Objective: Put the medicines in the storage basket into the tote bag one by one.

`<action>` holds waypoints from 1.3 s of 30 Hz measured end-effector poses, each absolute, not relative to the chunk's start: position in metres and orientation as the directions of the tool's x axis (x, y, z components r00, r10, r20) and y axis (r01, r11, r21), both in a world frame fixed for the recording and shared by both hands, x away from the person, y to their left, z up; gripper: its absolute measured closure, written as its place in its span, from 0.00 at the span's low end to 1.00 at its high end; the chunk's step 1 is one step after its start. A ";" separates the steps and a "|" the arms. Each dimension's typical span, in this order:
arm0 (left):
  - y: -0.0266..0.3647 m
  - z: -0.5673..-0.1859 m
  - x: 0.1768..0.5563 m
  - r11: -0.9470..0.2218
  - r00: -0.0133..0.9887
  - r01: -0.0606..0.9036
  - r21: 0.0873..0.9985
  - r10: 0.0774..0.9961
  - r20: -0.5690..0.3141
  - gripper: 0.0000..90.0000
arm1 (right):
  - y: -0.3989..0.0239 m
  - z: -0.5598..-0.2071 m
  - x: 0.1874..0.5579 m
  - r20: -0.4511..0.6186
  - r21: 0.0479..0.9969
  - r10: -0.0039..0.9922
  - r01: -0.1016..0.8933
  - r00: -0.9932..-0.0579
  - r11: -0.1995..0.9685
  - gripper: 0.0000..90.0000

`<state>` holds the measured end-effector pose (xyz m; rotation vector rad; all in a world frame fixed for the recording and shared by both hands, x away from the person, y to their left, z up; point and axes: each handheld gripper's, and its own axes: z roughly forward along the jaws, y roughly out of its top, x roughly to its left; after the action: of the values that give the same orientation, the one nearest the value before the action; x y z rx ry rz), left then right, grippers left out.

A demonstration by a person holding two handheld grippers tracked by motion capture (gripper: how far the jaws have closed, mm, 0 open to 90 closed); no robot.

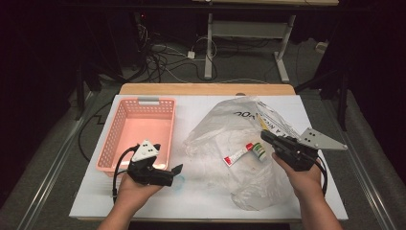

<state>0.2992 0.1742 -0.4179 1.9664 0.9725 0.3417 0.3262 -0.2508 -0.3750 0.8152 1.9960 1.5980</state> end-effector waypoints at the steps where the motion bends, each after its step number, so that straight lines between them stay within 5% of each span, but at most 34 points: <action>1: 0.179 -0.419 0.301 -0.284 0.639 0.508 0.813 0.757 -0.135 0.00 | -0.251 -0.375 0.326 0.014 0.974 0.691 0.166 -0.722 0.154 1.00; 18: 0.241 -0.420 0.307 -0.214 0.472 0.567 0.795 0.876 -0.101 0.00 | -0.250 -0.375 0.326 0.010 0.973 0.688 0.165 -0.725 0.159 1.00; 39: 0.263 -0.424 0.295 -0.193 0.451 0.638 0.745 0.879 -0.158 0.04 | -0.249 -0.378 0.328 0.016 0.971 0.687 0.177 -0.727 0.164 1.00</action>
<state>0.2952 0.2632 -0.4244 1.9235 1.2726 0.3915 0.3282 -0.2488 -0.3784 0.8171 2.0169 1.5891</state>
